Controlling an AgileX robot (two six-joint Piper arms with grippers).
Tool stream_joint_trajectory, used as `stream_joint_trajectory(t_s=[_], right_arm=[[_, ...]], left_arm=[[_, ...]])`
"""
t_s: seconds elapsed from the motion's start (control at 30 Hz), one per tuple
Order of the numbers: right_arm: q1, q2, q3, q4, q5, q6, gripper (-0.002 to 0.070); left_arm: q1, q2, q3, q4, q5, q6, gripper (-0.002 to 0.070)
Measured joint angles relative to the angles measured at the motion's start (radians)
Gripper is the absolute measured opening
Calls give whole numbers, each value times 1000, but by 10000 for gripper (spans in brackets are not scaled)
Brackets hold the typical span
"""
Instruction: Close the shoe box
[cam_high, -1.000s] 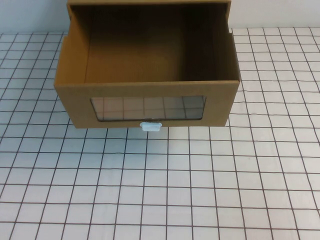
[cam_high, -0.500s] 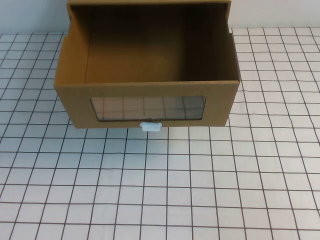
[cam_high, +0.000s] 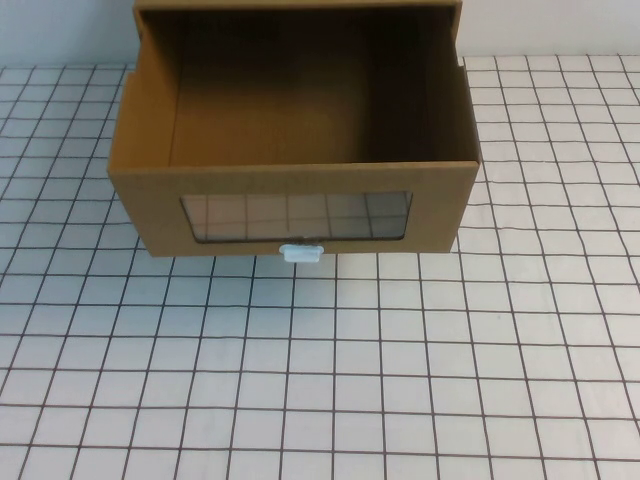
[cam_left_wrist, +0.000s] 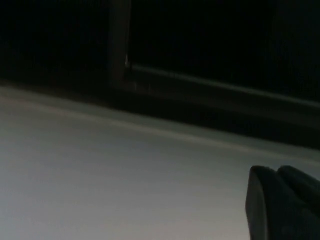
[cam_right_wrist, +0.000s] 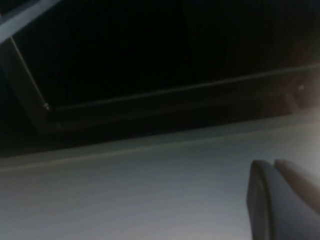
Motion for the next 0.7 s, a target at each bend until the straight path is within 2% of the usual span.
stream_joint_trajectory(t_s=[0.13,0.23,0.37,0.7], right_arm=[[0,-4,-183,-43,160,0,-13],[0,0,-293,-61,201,0,-14],[0,59,-448,-67,273,0,-13],[-2,380,-882,-43,938,0,-13]], left_arm=[[0,34,-200,-5,40,52,-4],[0,100,-345,-6,105,59,-4],[0,212,-534,-8,294,84,-4],[0,477,-858,-8,720,119,-4]])
